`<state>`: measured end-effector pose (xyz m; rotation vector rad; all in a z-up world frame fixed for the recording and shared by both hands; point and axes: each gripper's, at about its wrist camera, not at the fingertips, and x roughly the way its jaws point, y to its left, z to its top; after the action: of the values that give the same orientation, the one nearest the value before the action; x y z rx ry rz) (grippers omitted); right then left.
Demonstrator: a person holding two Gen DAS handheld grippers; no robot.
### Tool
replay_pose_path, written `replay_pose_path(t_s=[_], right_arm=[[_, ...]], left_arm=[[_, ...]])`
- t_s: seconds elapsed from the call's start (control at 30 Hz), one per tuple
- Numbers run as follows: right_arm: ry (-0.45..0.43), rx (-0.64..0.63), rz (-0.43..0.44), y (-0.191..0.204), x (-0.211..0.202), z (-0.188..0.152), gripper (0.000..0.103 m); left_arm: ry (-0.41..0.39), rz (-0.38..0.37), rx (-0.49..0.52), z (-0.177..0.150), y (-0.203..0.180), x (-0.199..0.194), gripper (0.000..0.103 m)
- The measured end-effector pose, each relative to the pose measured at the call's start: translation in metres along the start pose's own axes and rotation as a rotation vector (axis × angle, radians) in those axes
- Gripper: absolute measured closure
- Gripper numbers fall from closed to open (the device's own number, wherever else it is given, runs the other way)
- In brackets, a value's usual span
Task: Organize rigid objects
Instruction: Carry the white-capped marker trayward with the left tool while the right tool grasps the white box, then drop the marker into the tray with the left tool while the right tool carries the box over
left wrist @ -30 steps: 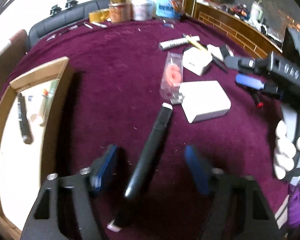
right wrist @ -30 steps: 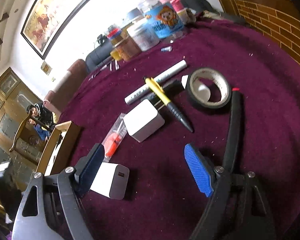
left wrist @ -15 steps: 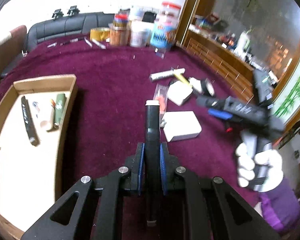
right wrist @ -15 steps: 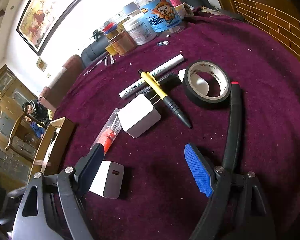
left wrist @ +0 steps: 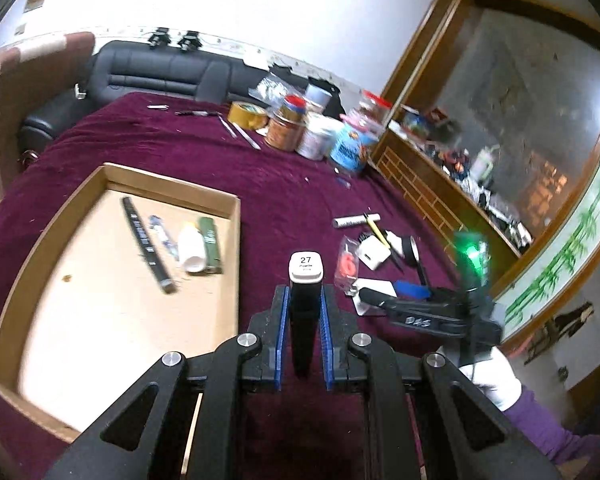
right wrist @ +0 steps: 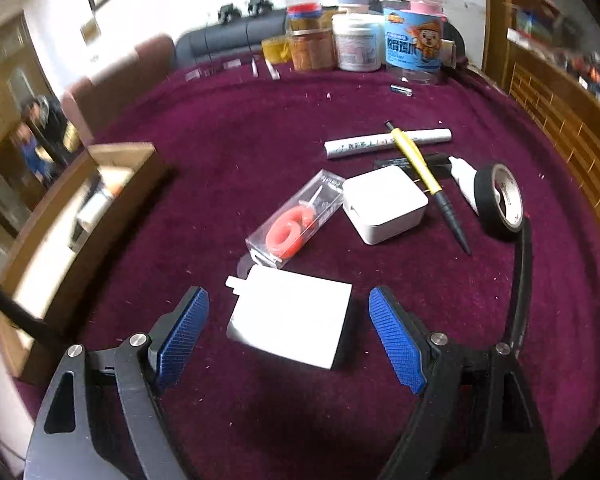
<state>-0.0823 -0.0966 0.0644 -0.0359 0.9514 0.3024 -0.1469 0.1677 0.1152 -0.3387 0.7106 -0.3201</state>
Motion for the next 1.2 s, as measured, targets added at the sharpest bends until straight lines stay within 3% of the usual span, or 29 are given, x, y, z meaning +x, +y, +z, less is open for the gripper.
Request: replay_pose_path(t_s=[0.07,0.1,0.3,0.43,0.6,0.73,1.07,1.2], right_arm=[[0.012,-0.005,-0.029,0.003,0.006,0.0,0.027],[0.019,0.003,-0.028,0.002,0.007,-0.001,0.043],[0.034,0.04,0.013,0.0,0.002,-0.002,0.044],[0.001,0.032,0.066,0.014,-0.016,0.005,0.044],[-0.052,-0.03,0.172,0.052,-0.037,0.023,0.044],[-0.045,-0.089,0.257,0.09,-0.034,0.033,0.044],[0.075,-0.262,0.401,0.195,0.015,0.038,0.043],[0.145,-0.354,0.432,0.238,0.041,0.036,0.043]], left_arm=[[-0.024,-0.007,-0.024,0.0,0.011,-0.012,0.091],[-0.035,-0.012,-0.04,0.001,0.017,-0.018,0.091],[-0.118,-0.029,-0.146,0.015,0.065,-0.058,0.091],[-0.119,0.03,-0.145,0.027,0.093,-0.068,0.091],[-0.067,0.103,-0.178,0.043,0.132,-0.049,0.091],[-0.042,0.123,-0.219,0.05,0.161,-0.032,0.091],[0.055,0.106,-0.279,0.076,0.21,0.026,0.091],[0.132,0.112,-0.248,0.089,0.213,0.055,0.091]])
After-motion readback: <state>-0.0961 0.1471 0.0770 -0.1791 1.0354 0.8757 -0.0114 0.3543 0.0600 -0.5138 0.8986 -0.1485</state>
